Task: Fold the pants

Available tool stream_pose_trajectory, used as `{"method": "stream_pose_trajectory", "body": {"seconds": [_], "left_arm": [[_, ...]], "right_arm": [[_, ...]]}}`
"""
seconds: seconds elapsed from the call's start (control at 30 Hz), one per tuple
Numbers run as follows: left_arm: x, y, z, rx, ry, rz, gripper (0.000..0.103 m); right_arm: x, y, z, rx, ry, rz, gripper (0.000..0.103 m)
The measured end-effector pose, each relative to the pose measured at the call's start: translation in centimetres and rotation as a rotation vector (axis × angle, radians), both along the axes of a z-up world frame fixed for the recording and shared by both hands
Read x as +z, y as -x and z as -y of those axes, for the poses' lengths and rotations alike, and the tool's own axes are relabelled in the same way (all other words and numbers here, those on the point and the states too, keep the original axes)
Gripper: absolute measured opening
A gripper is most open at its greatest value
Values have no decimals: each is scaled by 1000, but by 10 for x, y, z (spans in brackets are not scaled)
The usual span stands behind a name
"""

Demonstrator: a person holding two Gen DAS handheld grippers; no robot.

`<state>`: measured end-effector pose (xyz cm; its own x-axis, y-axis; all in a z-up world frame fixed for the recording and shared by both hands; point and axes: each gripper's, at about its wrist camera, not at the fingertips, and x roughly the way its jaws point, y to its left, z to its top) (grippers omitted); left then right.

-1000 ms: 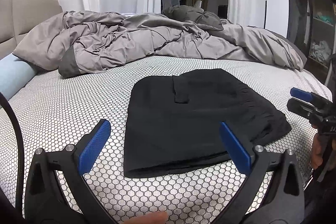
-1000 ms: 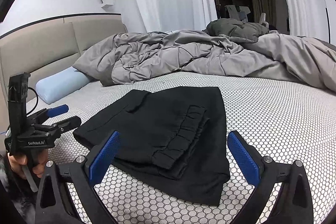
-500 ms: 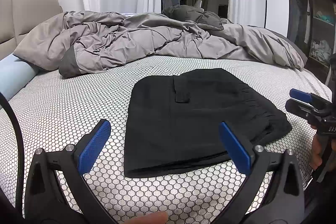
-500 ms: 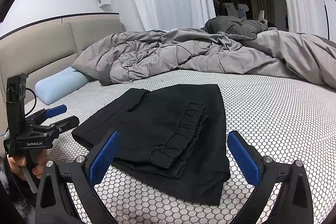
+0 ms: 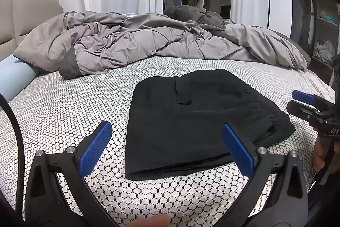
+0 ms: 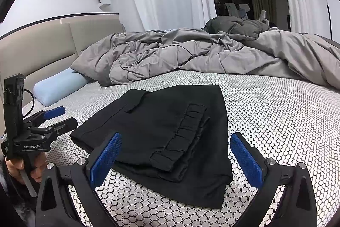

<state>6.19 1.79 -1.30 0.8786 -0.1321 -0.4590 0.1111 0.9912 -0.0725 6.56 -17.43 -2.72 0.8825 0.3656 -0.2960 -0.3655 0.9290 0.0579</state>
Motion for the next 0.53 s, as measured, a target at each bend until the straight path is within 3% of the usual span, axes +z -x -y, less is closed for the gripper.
{"method": "stream_pose_trajectory", "body": {"seconds": [0.53], "left_arm": [[1, -1, -6, -4, -1, 8, 102]], "right_arm": [[-3, -1, -3, 3, 10, -2, 103]]}}
